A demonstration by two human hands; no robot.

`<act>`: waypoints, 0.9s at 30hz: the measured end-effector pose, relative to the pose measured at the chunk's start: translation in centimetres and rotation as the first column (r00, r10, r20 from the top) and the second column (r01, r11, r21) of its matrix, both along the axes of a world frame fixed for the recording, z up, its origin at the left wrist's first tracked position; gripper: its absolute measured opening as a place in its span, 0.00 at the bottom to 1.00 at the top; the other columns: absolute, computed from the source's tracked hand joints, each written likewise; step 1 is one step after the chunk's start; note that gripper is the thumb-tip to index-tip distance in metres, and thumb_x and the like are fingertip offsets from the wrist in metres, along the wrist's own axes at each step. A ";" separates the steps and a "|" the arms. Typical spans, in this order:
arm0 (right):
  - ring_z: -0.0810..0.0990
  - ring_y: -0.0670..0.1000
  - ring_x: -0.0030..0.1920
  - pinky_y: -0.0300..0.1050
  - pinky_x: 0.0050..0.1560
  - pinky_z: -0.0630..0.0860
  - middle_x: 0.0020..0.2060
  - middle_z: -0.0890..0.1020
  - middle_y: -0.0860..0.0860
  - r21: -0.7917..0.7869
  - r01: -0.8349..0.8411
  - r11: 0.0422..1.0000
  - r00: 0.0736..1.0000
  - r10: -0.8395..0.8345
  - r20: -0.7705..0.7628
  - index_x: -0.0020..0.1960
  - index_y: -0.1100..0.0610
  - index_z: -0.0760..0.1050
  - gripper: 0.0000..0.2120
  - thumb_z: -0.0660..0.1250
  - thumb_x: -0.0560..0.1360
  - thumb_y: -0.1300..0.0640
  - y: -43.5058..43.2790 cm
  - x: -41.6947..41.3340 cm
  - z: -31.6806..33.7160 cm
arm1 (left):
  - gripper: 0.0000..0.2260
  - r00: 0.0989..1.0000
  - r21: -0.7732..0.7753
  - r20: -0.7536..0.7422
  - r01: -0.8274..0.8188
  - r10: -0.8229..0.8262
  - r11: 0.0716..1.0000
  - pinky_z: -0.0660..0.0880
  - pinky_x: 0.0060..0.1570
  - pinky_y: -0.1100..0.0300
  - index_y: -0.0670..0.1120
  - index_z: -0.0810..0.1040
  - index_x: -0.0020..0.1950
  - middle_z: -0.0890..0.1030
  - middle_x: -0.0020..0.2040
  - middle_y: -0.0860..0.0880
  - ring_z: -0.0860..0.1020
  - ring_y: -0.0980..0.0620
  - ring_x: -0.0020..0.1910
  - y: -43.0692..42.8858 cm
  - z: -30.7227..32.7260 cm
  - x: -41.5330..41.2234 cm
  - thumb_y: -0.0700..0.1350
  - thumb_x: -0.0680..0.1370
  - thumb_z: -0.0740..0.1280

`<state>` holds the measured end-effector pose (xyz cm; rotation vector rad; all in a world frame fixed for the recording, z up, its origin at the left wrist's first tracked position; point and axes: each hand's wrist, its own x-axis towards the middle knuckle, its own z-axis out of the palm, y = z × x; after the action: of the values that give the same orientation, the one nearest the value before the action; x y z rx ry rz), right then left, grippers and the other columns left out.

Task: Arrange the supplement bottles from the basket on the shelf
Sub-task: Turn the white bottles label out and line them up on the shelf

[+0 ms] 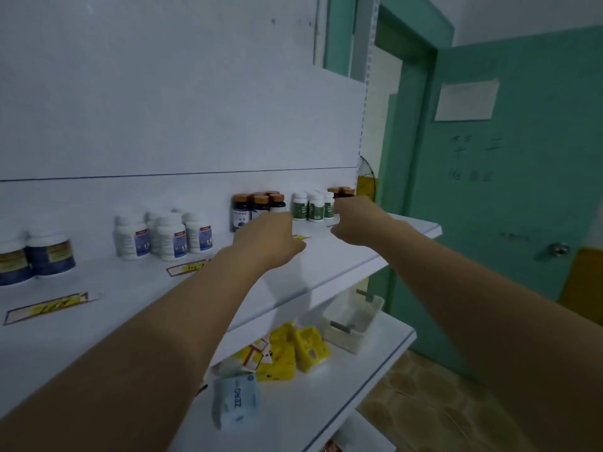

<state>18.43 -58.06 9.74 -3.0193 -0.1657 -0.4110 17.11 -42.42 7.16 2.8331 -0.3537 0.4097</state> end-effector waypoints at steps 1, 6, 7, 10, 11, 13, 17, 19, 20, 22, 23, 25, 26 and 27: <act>0.76 0.54 0.47 0.40 0.38 0.71 0.51 0.77 0.56 -0.016 -0.022 1.000 1.000 0.022 0.001 0.57 0.61 0.73 0.11 0.60 0.76 0.61 0.6 1.4 -0.1 | 0.13 1.000 -0.015 0.004 -0.017 0.017 1.000 0.73 0.45 0.55 0.45 0.71 0.51 0.77 0.50 0.47 0.73 0.48 0.46 0.5 -0.1 1.0 0.55 0.77 0.64; 0.75 0.55 0.50 0.40 0.38 0.70 0.55 0.78 0.57 -0.011 -0.205 0.979 0.978 0.205 0.029 0.63 0.59 0.71 0.16 0.61 0.76 0.60 6.2 7.2 0.1 | 0.13 0.989 -0.047 0.008 -0.149 0.150 0.988 0.71 0.43 0.58 0.46 0.73 0.56 0.77 0.55 0.46 0.76 0.47 0.51 5.5 -0.6 4.4 0.52 0.77 0.63; 0.76 0.56 0.50 0.41 0.40 0.71 0.55 0.78 0.58 -0.001 -0.256 0.967 0.966 0.256 0.028 0.64 0.59 0.71 0.17 0.61 0.76 0.61 7.8 8.2 0.1 | 0.15 0.981 -0.040 0.002 -0.194 0.194 0.980 0.71 0.43 0.57 0.45 0.73 0.59 0.77 0.56 0.45 0.76 0.46 0.53 6.8 -0.6 4.9 0.52 0.77 0.63; 0.77 0.57 0.51 0.46 0.48 0.75 0.58 0.76 0.58 0.008 -0.381 0.925 0.925 0.381 -0.002 0.65 0.57 0.71 0.17 0.61 0.76 0.58 12.4 11.2 0.1 | 0.17 0.942 -0.049 0.021 -0.332 0.334 0.942 0.71 0.47 0.56 0.45 0.72 0.61 0.77 0.58 0.45 0.75 0.46 0.55 10.7 -0.7 5.5 0.53 0.77 0.63; 0.76 0.57 0.54 0.47 0.50 0.75 0.61 0.75 0.57 0.019 -0.424 0.906 0.906 0.424 -0.011 0.66 0.56 0.69 0.18 0.61 0.77 0.57 13.9 12.1 0.0 | 0.16 0.924 -0.064 0.021 -0.380 0.382 0.923 0.71 0.48 0.56 0.45 0.73 0.62 0.77 0.58 0.45 0.75 0.46 0.55 11.8 -0.8 5.4 0.52 0.78 0.63; 0.74 0.57 0.60 0.45 0.54 0.72 0.64 0.72 0.57 0.027 -0.519 0.854 0.855 0.519 -0.003 0.70 0.56 0.66 0.20 0.61 0.78 0.56 16.8 13.5 -0.1 | 0.15 0.882 -0.086 0.013 -0.469 0.471 0.879 0.70 0.48 0.56 0.43 0.73 0.61 0.77 0.57 0.44 0.75 0.46 0.54 13.8 -1.2 4.9 0.51 0.79 0.63; 0.71 0.57 0.63 0.45 0.59 0.69 0.65 0.73 0.58 -0.010 -0.680 0.733 0.731 0.680 0.057 0.70 0.58 0.66 0.19 0.58 0.80 0.57 21.5 14.4 -0.6 | 0.14 0.807 -0.110 0.030 -0.584 0.590 0.804 0.68 0.43 0.59 0.42 0.73 0.55 0.77 0.55 0.42 0.75 0.46 0.49 16.3 -2.8 3.3 0.52 0.79 0.62; 0.72 0.57 0.62 0.46 0.59 0.70 0.63 0.73 0.59 -0.043 -0.735 0.677 0.674 0.736 0.070 0.69 0.60 0.67 0.18 0.57 0.81 0.57 23.1 14.6 -1.2 | 0.16 0.777 -0.123 -0.039 -0.628 0.629 0.768 0.67 0.45 0.60 0.44 0.72 0.56 0.75 0.58 0.43 0.74 0.48 0.52 16.5 -3.5 2.9 0.55 0.79 0.61; 0.72 0.57 0.61 0.47 0.58 0.70 0.62 0.73 0.59 -0.066 -0.758 0.649 0.645 0.761 0.067 0.68 0.60 0.68 0.17 0.56 0.81 0.57 23.7 14.7 -1.7 | 0.20 0.765 -0.135 -0.087 -0.644 0.638 0.753 0.68 0.48 0.60 0.44 0.71 0.61 0.73 0.62 0.43 0.74 0.48 0.55 16.4 -4.0 3.0 0.57 0.78 0.61; 0.73 0.58 0.58 0.45 0.55 0.70 0.59 0.73 0.59 -0.118 -0.785 0.608 0.606 0.793 0.053 0.65 0.61 0.69 0.15 0.56 0.81 0.57 24.4 14.9 -2.9 | 0.31 0.738 -0.127 -0.191 -0.672 0.647 0.729 0.68 0.58 0.57 0.44 0.66 0.69 0.69 0.68 0.44 0.70 0.47 0.64 15.7 -5.1 3.4 0.64 0.75 0.61; 0.72 0.58 0.57 0.44 0.54 0.69 0.58 0.73 0.59 -0.141 -0.787 0.601 0.599 0.799 0.059 0.64 0.60 0.69 0.14 0.56 0.80 0.57 24.5 15.1 -3.5 | 0.36 0.724 -0.106 -0.236 -0.682 0.648 0.723 0.67 0.62 0.55 0.44 0.64 0.71 0.66 0.70 0.44 0.68 0.48 0.67 15.2 -5.7 3.6 0.68 0.73 0.60; 0.71 0.58 0.56 0.44 0.55 0.66 0.57 0.73 0.58 -0.194 -0.775 0.602 0.592 0.798 0.110 0.62 0.60 0.69 0.13 0.56 0.80 0.58 24.7 15.8 -4.5 | 0.42 0.698 -0.039 -0.286 -0.693 0.656 0.720 0.62 0.68 0.53 0.43 0.59 0.74 0.62 0.74 0.45 0.63 0.48 0.71 14.3 -6.8 4.2 0.71 0.71 0.58; 0.71 0.57 0.56 0.44 0.56 0.65 0.56 0.74 0.57 -0.216 -0.762 0.611 0.595 0.791 0.140 0.61 0.60 0.69 0.12 0.56 0.80 0.58 24.6 16.1 -4.9 | 0.43 0.697 0.005 -0.283 -0.686 0.659 0.728 0.59 0.69 0.53 0.43 0.57 0.75 0.60 0.75 0.45 0.61 0.48 0.72 14.1 -7.3 4.4 0.72 0.71 0.57; 0.72 0.57 0.55 0.45 0.56 0.65 0.55 0.74 0.57 -0.228 -0.751 0.620 0.598 0.784 0.166 0.60 0.59 0.69 0.11 0.56 0.80 0.58 24.5 16.3 -5.2 | 0.44 0.704 0.046 -0.272 -0.671 0.656 0.740 0.56 0.71 0.53 0.42 0.55 0.76 0.58 0.76 0.45 0.59 0.48 0.74 13.9 -7.5 4.5 0.72 0.71 0.55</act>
<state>34.77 -33.51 4.49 -2.6098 -1.5113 -0.6836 21.58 -28.49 -0.37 2.8125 0.7622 0.1373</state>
